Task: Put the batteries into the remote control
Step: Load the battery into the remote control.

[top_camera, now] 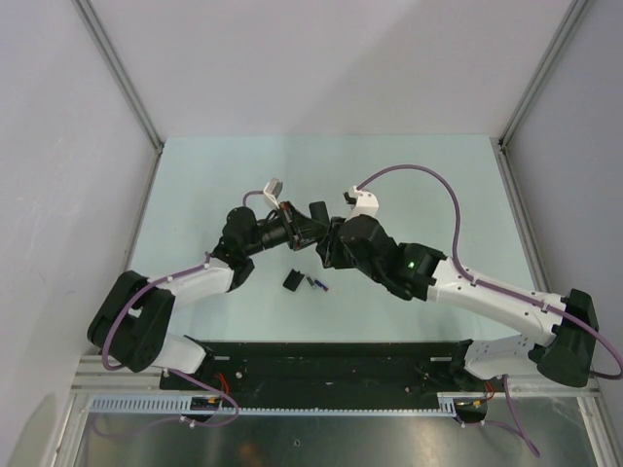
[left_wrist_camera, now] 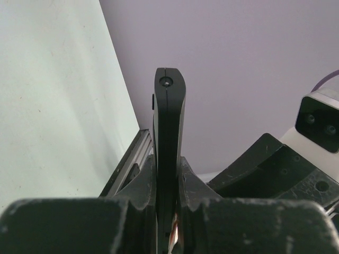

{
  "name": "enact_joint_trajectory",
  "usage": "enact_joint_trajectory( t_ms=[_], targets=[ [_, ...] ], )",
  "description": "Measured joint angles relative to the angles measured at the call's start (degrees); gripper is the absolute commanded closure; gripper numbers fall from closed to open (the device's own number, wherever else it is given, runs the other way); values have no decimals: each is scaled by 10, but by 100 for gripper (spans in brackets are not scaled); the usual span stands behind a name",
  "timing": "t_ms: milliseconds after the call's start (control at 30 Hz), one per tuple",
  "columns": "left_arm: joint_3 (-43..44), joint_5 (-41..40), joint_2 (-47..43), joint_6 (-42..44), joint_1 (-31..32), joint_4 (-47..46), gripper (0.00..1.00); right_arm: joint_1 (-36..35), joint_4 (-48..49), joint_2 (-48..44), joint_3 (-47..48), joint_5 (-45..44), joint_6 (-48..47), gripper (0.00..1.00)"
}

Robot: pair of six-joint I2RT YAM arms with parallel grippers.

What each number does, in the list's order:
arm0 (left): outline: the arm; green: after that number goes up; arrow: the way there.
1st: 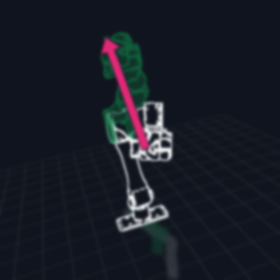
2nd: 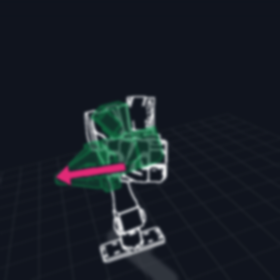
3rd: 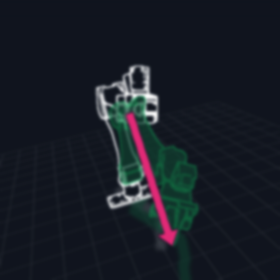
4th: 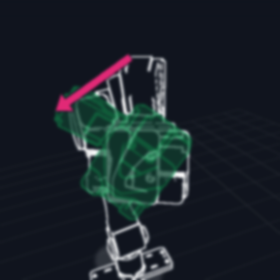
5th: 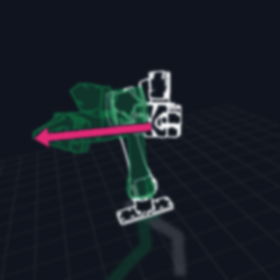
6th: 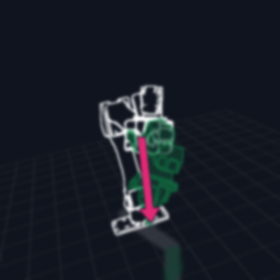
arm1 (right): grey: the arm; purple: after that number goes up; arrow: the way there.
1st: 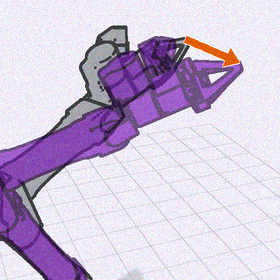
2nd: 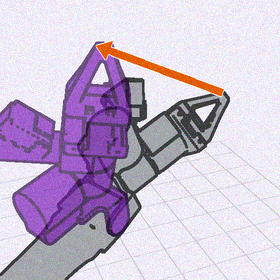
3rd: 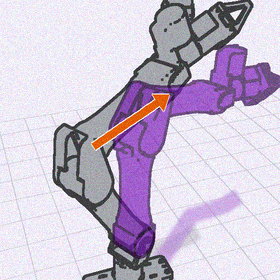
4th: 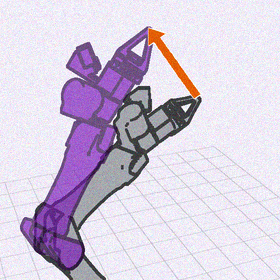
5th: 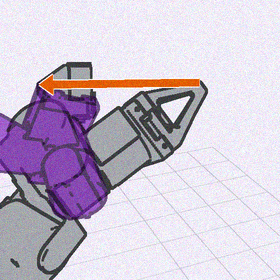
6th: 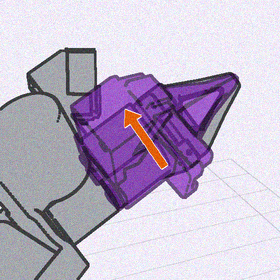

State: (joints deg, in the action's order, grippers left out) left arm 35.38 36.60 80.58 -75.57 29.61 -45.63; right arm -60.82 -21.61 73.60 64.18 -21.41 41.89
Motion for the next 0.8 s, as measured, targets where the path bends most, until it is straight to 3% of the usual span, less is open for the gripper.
enact_joint_trajectory(
  t_ms=[800],
  targets=[
    [0,-10,0,-10,7,-36,100,-4,-35,-12,25,8,0,52]
  ],
)
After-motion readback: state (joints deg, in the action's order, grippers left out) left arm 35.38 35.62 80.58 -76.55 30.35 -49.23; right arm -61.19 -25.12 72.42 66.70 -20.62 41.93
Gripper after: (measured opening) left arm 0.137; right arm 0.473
